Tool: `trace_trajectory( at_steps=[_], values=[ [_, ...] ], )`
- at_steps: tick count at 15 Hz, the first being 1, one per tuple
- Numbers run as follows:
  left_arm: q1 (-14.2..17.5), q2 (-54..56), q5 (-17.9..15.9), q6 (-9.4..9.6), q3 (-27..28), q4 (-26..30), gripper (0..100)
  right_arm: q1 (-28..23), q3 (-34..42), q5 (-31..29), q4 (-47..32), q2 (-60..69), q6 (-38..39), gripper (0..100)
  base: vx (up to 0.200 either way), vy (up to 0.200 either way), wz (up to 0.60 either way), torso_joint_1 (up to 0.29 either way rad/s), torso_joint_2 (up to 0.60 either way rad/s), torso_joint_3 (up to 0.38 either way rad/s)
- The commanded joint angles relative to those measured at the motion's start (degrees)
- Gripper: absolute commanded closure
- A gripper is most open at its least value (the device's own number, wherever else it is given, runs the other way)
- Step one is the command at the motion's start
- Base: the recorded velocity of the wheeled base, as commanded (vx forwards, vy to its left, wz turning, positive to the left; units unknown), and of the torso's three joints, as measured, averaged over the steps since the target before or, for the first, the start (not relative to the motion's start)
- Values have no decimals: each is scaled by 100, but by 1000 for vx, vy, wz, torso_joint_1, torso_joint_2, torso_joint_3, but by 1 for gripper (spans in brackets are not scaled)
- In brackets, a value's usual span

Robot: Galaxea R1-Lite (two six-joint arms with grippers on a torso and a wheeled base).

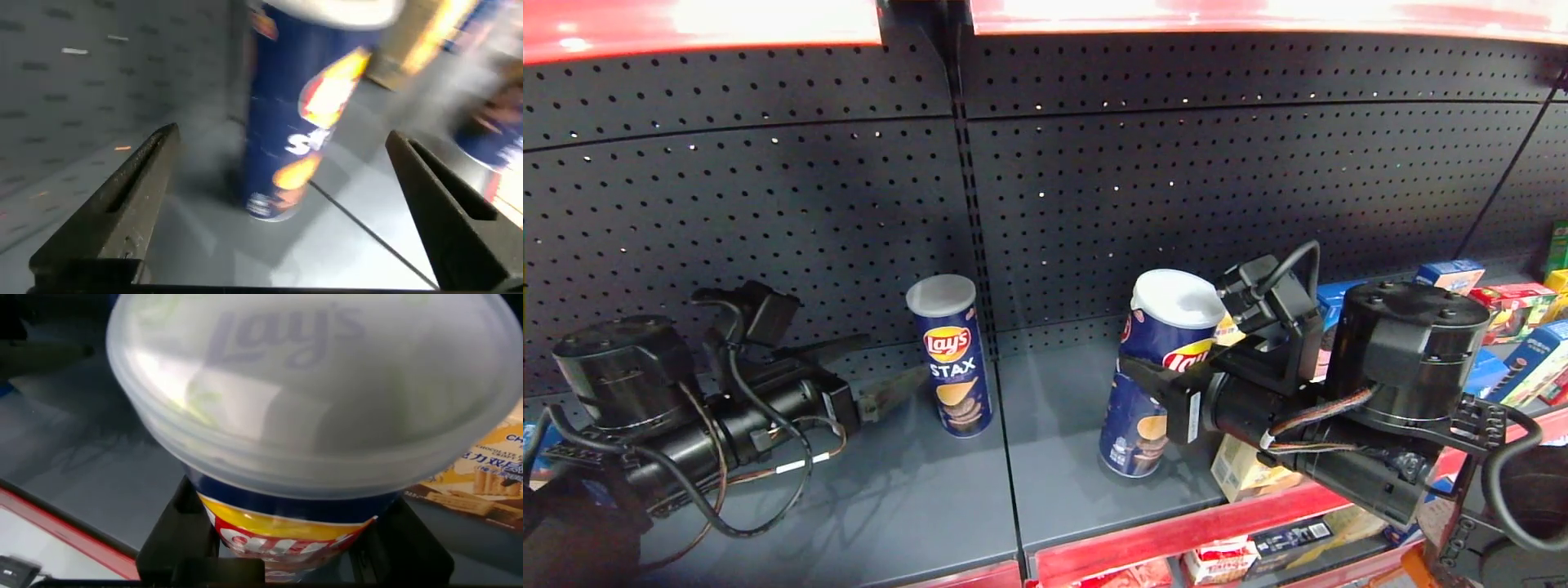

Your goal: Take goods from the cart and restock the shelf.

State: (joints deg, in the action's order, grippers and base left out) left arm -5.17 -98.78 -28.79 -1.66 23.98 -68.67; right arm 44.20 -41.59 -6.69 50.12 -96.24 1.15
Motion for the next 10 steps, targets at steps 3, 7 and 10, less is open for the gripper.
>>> trace_trajectory(
  at_steps=[3,7,10],
  values=[
    [429,-379,-865,16,63,-226,0,1,-15,10,16,-35,35,100,0,0,0,0,0,0],
    [658,-1346,-1322,-36,344,-1597,0,1,-7,28,16,-17,105,100,0,0,0,0,0,0],
    [622,-1557,-1700,-168,388,-1896,0,1,-15,36,-2,-35,105,100,0,0,0,0,0,0]
  ],
)
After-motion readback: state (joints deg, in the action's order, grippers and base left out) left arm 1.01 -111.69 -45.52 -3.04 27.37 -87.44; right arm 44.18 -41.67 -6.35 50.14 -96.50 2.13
